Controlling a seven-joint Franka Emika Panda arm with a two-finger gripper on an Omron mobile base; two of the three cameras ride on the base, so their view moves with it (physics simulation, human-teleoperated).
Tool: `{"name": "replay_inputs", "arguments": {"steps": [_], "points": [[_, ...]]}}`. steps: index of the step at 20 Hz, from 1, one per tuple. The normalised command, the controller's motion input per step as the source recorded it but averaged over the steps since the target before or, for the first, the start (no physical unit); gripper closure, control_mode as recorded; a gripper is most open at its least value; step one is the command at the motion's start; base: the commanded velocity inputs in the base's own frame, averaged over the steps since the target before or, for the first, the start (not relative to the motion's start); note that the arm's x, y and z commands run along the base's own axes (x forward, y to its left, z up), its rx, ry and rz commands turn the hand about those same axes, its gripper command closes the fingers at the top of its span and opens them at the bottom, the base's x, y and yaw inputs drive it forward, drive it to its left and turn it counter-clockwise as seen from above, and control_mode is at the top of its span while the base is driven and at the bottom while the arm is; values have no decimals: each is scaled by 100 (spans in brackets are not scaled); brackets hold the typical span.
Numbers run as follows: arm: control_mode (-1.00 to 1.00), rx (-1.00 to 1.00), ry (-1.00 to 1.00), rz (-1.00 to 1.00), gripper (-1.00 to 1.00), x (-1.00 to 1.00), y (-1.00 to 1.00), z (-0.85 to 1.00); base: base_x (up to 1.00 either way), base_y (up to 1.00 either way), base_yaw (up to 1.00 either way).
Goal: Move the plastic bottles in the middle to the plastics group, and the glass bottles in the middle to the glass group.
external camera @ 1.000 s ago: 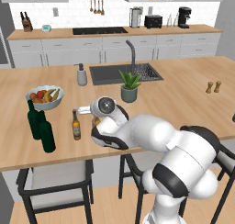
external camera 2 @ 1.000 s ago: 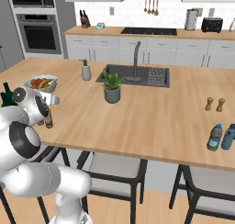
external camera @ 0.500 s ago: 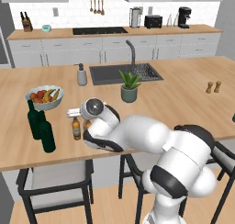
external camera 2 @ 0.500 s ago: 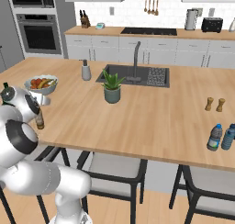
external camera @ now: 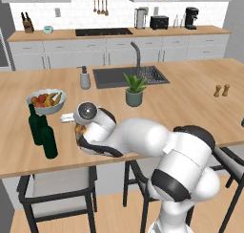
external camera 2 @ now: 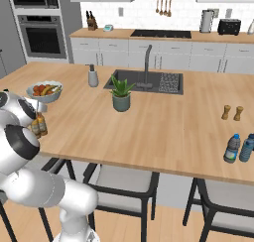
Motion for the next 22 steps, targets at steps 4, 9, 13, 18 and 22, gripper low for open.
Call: {"name": "replay_inputs", "arguments": {"steps": [4,9,13,18,22], "points": [[-100,0,0,0,100,0,12,-4,0,0,0],[-100,0,0,0,100,0,1,-15,0,0,0],[-100,0,0,0,100,0,3,-18,0,0,0],[-100,0,0,0,100,0,0,-10,0,0,0],[-100,0,0,0,100,0,0,0,0,0,0]]}}
